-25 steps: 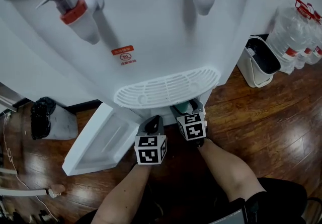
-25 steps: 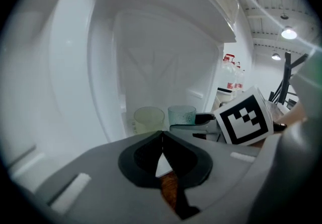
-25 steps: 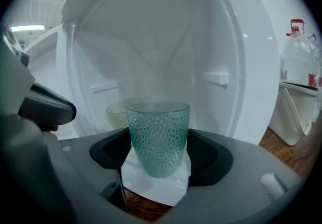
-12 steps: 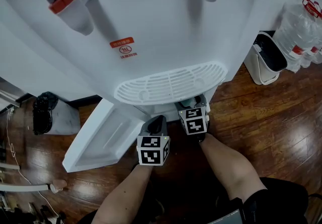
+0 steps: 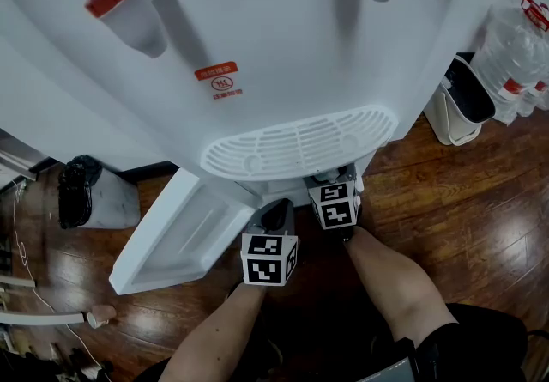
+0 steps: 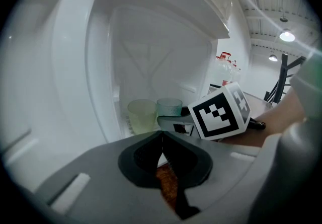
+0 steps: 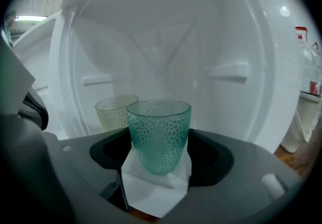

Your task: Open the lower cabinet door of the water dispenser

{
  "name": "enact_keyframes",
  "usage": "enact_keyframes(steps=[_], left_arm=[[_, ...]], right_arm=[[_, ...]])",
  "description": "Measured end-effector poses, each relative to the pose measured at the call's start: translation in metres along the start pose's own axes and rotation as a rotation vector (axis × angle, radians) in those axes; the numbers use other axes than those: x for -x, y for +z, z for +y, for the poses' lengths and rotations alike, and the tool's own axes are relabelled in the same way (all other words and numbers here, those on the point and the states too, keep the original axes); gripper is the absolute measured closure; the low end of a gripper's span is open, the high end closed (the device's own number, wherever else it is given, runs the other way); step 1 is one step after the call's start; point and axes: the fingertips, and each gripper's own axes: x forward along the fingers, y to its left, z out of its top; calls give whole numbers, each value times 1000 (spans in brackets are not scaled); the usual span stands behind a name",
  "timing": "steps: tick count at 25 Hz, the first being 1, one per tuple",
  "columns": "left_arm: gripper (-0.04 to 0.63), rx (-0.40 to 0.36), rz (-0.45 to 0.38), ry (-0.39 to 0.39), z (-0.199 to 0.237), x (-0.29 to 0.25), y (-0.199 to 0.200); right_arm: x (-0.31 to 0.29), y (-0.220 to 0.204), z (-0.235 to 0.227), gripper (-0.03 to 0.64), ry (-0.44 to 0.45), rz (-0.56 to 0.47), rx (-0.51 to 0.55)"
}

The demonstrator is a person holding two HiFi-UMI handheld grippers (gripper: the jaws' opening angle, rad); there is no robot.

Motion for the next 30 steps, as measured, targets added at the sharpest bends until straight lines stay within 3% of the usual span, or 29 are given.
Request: enact_keyframes(steps=[12,24,30], left_arm=[[595,-21,19,-19,-13,2,-7],[595,-10,30,-20,-11,2,-17],[595,5,32,-19,-8,2,-21]], right_arm=[[4,-13,2,265,-10,60,14],[-3,-2,-3,278,-27,3,-32],[-7,-5,-2,276,-26,14,1]])
